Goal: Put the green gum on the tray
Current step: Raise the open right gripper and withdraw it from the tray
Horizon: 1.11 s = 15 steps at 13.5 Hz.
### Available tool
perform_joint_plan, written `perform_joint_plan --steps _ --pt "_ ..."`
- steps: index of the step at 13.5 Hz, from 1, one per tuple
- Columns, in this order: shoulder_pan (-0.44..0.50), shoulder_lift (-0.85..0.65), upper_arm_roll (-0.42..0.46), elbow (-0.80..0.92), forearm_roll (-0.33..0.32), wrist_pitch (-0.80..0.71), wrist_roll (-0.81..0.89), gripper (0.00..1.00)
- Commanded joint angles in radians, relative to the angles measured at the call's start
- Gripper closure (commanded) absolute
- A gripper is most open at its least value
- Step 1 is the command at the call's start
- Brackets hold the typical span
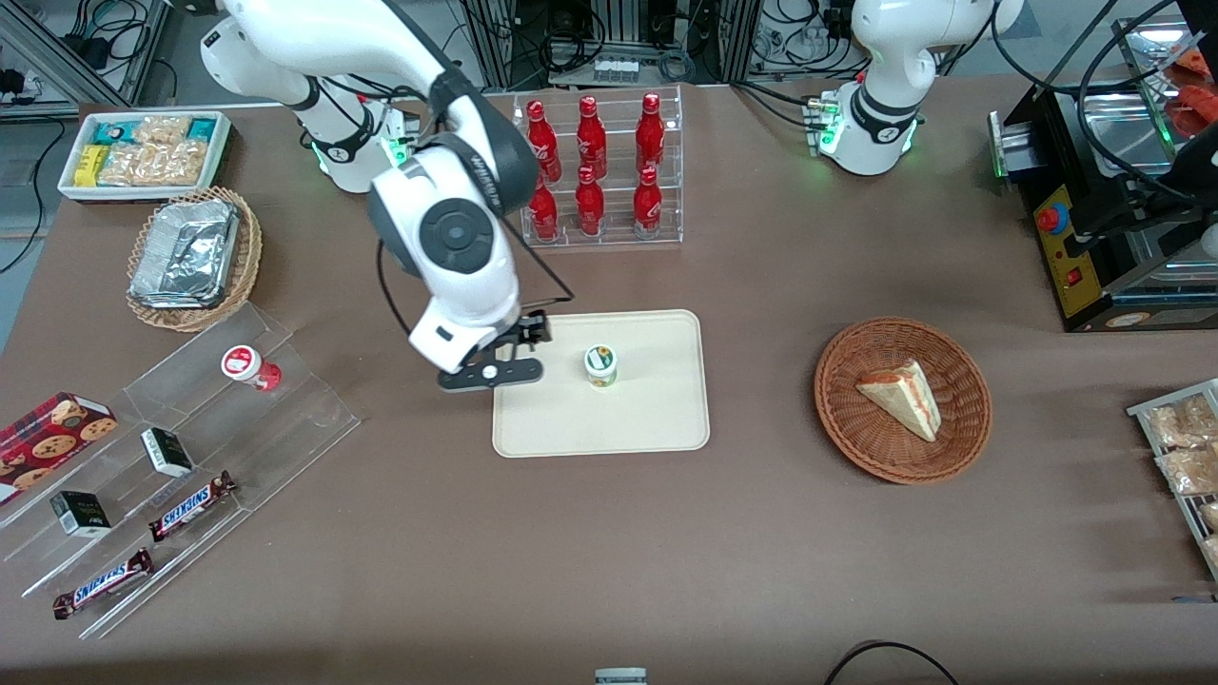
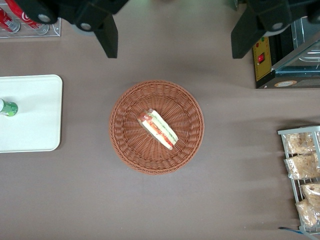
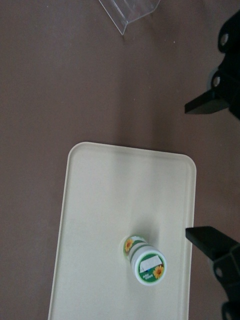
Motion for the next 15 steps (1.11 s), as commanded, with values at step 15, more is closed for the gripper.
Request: perform_joint_plan --steps 15 --pt "-0.432 -0.252 0.050 -0.116 0.005 -0.214 -0.412 0.00"
